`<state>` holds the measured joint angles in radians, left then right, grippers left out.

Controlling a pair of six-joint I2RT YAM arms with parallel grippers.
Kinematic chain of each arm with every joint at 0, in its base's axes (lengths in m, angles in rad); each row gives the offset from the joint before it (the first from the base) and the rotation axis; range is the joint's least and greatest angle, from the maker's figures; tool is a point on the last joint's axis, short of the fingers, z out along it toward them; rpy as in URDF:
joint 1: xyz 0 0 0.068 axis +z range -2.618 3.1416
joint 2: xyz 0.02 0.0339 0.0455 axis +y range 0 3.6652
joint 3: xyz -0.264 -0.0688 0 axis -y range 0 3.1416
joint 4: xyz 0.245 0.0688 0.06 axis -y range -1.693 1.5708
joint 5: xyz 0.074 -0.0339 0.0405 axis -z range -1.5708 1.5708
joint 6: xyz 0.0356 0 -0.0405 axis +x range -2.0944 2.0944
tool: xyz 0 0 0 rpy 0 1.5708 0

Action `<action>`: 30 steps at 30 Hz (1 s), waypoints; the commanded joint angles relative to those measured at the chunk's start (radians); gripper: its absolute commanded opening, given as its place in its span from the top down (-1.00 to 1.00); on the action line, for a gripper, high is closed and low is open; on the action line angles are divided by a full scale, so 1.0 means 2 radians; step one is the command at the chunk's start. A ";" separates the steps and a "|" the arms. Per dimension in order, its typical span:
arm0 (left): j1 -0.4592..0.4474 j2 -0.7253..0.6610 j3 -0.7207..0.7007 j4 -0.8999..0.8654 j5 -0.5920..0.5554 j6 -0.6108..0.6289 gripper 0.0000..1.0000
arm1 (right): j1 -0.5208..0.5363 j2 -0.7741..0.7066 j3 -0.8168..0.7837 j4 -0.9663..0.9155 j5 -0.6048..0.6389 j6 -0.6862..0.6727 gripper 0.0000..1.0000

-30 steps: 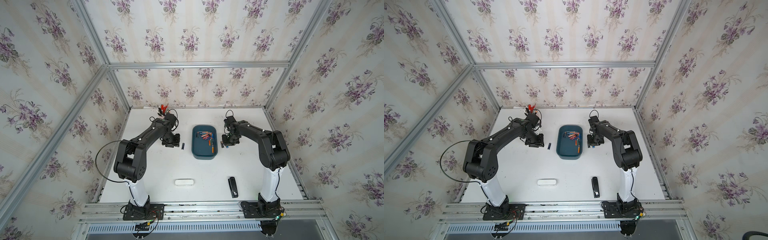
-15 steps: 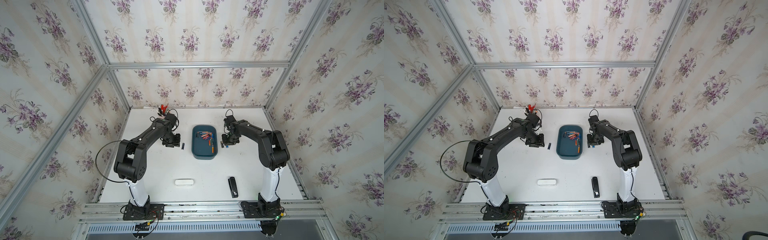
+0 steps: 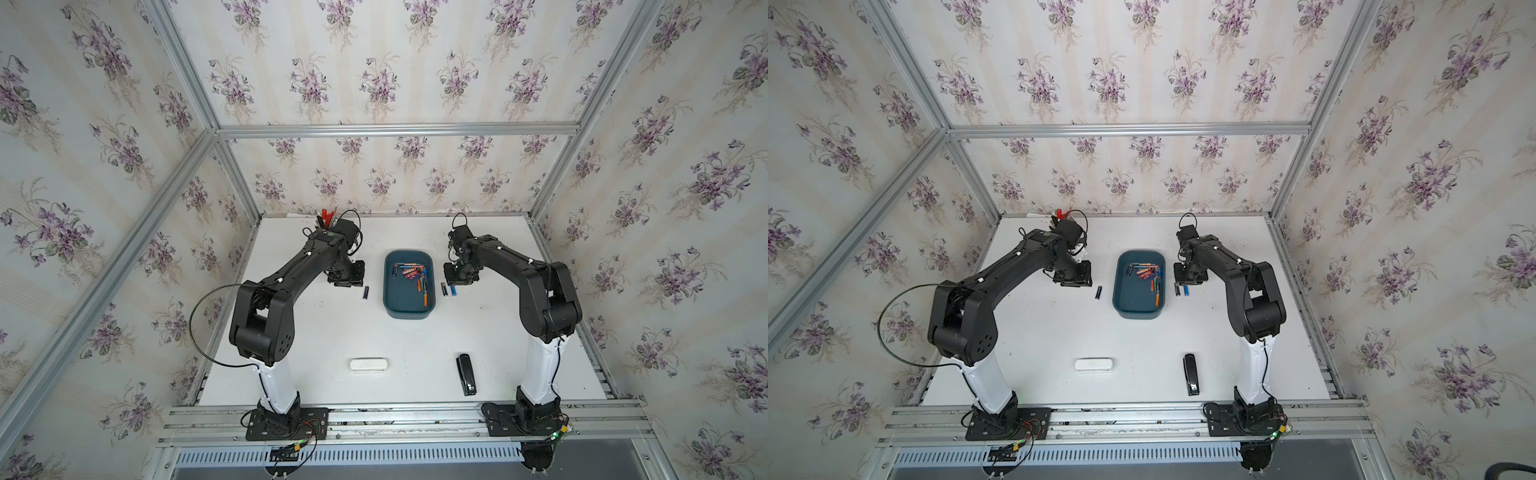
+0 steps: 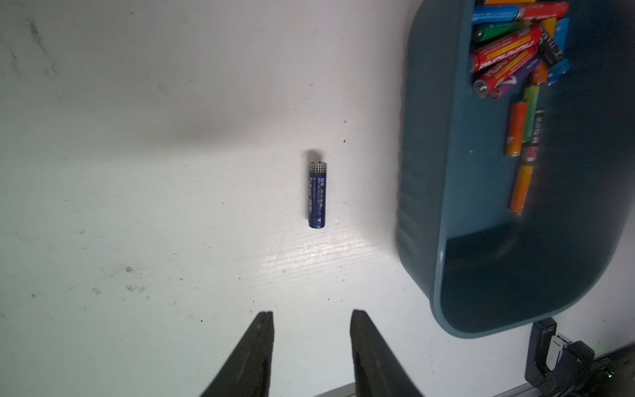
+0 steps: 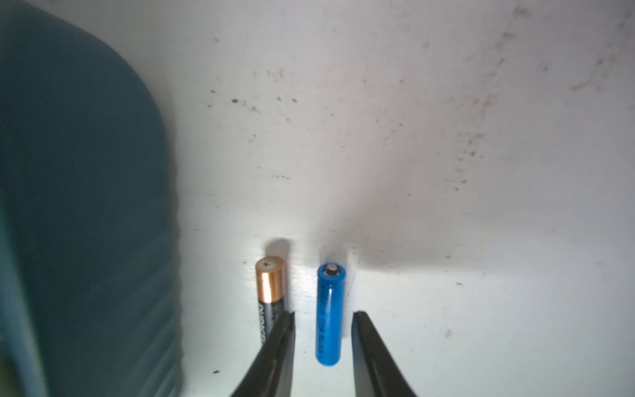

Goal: Take the batteries out of the storage box
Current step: Place the battery at the center of the board, then pick up the battery from the storage box.

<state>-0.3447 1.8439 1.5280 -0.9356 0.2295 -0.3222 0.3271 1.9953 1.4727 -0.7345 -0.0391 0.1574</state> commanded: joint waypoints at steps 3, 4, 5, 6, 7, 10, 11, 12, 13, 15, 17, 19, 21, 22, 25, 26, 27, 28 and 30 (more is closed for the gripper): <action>-0.026 0.018 0.048 -0.035 -0.030 -0.008 0.14 | 0.000 -0.022 0.008 -0.015 -0.003 0.005 0.32; -0.033 0.023 0.059 -0.038 -0.032 -0.010 0.13 | 0.000 -0.025 0.007 -0.016 -0.004 0.005 0.32; -0.039 0.030 0.072 -0.041 -0.036 -0.012 0.13 | -0.001 -0.030 0.006 -0.016 -0.005 0.006 0.32; -0.048 0.038 0.085 -0.045 -0.042 -0.015 0.13 | -0.001 -0.034 0.003 -0.014 -0.006 0.006 0.31; -0.055 0.047 0.098 -0.049 -0.047 -0.015 0.13 | 0.000 -0.038 0.000 -0.014 -0.006 0.006 0.31; -0.077 0.080 0.146 -0.069 -0.062 -0.024 0.13 | 0.000 -0.047 -0.008 -0.008 -0.007 0.009 0.31; -0.086 0.091 0.159 -0.071 -0.062 -0.025 0.14 | -0.001 -0.048 -0.010 -0.007 -0.008 0.009 0.30; -0.094 0.101 0.172 -0.073 -0.064 -0.028 0.13 | -0.001 -0.048 -0.010 -0.005 -0.010 0.010 0.30; -0.101 0.111 0.183 -0.074 -0.066 -0.031 0.13 | -0.002 -0.048 -0.010 -0.005 -0.011 0.010 0.30; -0.115 0.133 0.207 -0.075 -0.068 -0.038 0.13 | -0.005 -0.047 -0.012 -0.003 -0.016 0.010 0.30; -0.127 0.155 0.232 -0.075 -0.068 -0.044 0.13 | -0.010 -0.048 -0.015 -0.001 -0.021 0.009 0.30; -0.136 0.178 0.255 -0.073 -0.069 -0.051 0.13 | -0.017 -0.051 -0.018 0.001 -0.025 0.007 0.30; -0.145 0.202 0.280 -0.068 -0.069 -0.059 0.14 | -0.024 -0.055 -0.021 0.001 -0.029 0.003 0.30; -0.149 0.213 0.292 -0.067 -0.068 -0.064 0.14 | -0.028 -0.058 -0.022 0.000 -0.029 0.001 0.30; -0.160 0.247 0.330 -0.062 -0.065 -0.070 0.14 | -0.040 -0.061 -0.024 -0.004 -0.030 -0.007 0.30; -0.163 0.258 0.344 -0.062 -0.064 -0.073 0.14 | -0.044 -0.062 -0.025 -0.006 -0.030 -0.010 0.30; -0.165 0.268 0.352 -0.059 -0.063 -0.074 0.14 | -0.047 -0.063 -0.025 -0.008 -0.031 -0.011 0.30; -0.167 0.275 0.357 -0.055 -0.062 -0.075 0.14 | -0.050 -0.064 -0.025 -0.009 -0.032 -0.013 0.30; -0.170 0.289 0.364 -0.045 -0.057 -0.078 0.14 | -0.054 -0.068 -0.026 -0.009 -0.033 -0.013 0.30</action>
<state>-0.6792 2.3993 2.2375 -1.0473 0.1081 -0.4564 0.2272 1.8740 1.4227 -0.7448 -0.0956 0.1493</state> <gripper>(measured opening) 0.429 0.350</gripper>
